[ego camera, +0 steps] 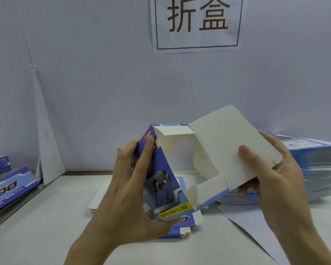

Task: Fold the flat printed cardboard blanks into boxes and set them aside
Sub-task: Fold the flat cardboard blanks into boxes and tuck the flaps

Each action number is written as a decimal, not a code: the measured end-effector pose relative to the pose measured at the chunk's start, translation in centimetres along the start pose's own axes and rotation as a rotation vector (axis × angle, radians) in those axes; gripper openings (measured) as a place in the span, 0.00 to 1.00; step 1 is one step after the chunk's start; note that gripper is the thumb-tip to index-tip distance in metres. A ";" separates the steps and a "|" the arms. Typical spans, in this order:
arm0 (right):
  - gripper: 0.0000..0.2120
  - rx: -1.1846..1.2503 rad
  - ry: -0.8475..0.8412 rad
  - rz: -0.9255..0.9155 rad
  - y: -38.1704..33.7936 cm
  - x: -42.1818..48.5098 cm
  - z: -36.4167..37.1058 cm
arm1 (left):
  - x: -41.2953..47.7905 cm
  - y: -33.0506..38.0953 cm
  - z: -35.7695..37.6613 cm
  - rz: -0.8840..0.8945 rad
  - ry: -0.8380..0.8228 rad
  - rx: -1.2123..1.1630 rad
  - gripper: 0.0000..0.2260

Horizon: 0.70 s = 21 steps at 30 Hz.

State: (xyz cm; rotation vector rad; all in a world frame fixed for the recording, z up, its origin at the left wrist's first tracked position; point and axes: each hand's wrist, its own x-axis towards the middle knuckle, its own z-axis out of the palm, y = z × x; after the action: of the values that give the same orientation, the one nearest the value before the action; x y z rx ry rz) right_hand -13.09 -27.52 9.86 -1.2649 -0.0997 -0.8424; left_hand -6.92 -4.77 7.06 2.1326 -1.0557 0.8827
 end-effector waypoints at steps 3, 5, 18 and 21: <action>0.17 -0.095 0.015 -0.158 -0.3 -0.3 0.1 | 0.1 -0.3 0.4 0.067 0.024 -0.016 0.57; 0.17 -0.127 0.030 -0.247 -0.1 -0.4 0.1 | 0.0 -0.1 0.4 0.059 0.029 -0.018 0.58; 0.19 -0.306 -0.173 -0.509 0.9 -0.8 -0.2 | 0.3 0.5 -1.1 0.099 0.058 0.192 0.58; 0.24 0.079 -0.212 -0.138 0.2 -0.9 0.3 | 0.4 0.4 -1.4 0.100 0.064 0.208 0.59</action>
State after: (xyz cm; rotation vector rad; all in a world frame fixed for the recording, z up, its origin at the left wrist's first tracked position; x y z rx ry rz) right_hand -13.47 -26.79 9.37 -1.2797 -0.3900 -0.8119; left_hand -7.44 -4.10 8.24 2.2184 -1.0875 1.1446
